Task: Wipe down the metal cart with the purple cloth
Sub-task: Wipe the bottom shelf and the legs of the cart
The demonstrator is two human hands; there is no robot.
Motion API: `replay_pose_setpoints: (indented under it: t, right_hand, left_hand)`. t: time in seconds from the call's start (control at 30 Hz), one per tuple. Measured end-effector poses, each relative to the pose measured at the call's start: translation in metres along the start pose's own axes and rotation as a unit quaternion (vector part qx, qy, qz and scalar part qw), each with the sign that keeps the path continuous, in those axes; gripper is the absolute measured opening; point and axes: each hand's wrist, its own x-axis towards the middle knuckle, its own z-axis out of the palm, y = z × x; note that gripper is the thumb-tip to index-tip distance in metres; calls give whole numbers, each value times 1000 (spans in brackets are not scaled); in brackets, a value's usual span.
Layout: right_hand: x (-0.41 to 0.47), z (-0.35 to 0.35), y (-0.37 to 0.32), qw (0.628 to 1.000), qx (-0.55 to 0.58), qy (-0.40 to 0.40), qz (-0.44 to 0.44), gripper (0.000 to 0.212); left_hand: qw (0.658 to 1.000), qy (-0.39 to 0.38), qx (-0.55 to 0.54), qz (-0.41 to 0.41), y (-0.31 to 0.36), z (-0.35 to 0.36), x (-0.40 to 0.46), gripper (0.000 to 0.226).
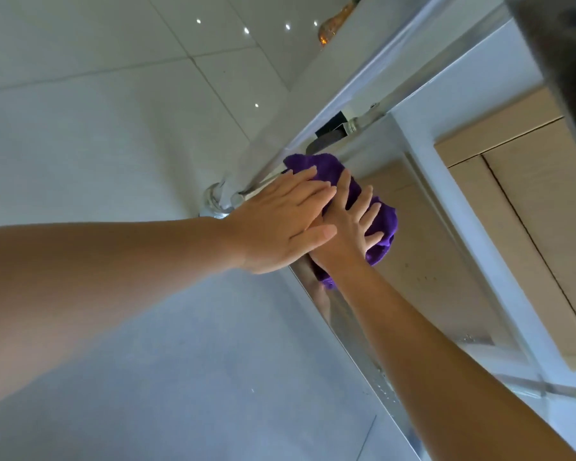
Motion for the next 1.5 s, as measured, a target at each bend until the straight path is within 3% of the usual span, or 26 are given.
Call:
replay_pose_setpoints:
  t: [0.13,0.27,0.43,0.53,0.73,0.87,0.97,1.13,1.23,1.37,1.5]
  right_hand:
    - [-30,1,0,997,-37,-29,-54,88]
    - [-48,0,2,996,-18,-44,-75,77]
    - [-71,6,4,994,-33,8,-105,67]
    - [-75,7,2,990,-51,29,-129,68]
    - [-80,7,-2,986,-60,2,-156,72]
    - [-85,23,5,969,-61,75,-226,61]
    - [-78,25,13,947,-85,82,-299,50]
    - [-64,19,51,886,-140,54,-439,53]
    - [-65,13,76,882,-126,36,-452,65]
    - [-70,12,98,881,-116,31,-457,71]
    - [-71,10,97,879,-117,80,-455,73]
  left_hand:
    - [999,1,-28,20,-1,-5,-3,86]
    - [995,-21,-74,60,-11,-10,-5,80]
    - [991,-49,-88,91,-17,-11,-16,72]
    - [988,-7,-101,113,-21,-11,-23,67]
    - [986,0,-141,93,-22,-14,-20,69]
    - [983,-41,-133,123,-26,-19,-21,74]
    - [981,-28,-144,124,-29,-22,-22,75]
    - [991,-26,-92,96,-28,-19,-16,88]
    - [991,-17,-14,135,-28,-14,-16,92]
    - [995,-4,39,88,-25,-10,-13,81]
    - [993,9,104,59,-18,-3,-10,71]
